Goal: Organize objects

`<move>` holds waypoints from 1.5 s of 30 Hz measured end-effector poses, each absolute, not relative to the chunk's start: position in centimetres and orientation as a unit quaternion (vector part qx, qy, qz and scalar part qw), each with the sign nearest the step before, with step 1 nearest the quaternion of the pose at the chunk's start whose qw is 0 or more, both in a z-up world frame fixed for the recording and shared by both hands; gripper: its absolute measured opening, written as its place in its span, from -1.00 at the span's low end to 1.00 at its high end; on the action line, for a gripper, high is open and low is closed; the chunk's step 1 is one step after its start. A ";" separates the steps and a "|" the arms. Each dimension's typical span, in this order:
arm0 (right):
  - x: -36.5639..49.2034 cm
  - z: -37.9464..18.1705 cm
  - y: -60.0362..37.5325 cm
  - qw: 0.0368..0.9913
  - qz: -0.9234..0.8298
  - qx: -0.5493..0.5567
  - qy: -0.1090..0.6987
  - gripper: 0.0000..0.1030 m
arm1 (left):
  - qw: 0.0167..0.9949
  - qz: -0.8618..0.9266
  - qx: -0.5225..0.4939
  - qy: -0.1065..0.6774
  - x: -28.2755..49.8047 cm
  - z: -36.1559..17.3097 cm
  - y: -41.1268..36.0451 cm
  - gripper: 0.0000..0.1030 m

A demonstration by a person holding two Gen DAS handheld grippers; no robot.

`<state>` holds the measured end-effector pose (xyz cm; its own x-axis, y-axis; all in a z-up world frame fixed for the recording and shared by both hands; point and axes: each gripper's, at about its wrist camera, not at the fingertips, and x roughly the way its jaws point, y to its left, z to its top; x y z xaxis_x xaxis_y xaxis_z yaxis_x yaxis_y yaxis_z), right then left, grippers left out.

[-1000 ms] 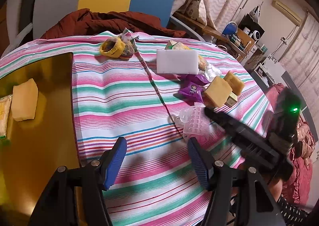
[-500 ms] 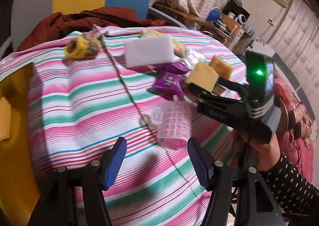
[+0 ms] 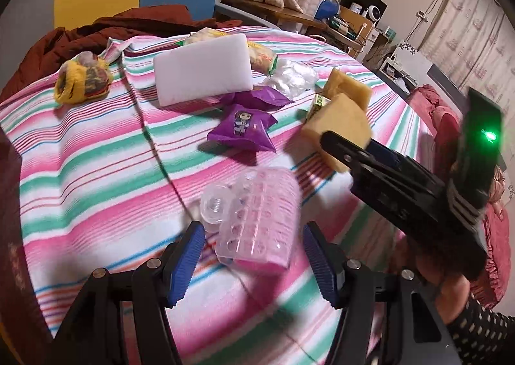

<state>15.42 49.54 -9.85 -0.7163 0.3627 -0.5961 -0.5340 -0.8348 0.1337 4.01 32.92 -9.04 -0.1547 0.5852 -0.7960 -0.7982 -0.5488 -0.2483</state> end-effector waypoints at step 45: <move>14.0 -5.7 41.1 0.154 0.932 -0.282 0.167 0.13 | 0.442 0.826 -0.347 -0.037 4.0 -3.0 19.1 0.00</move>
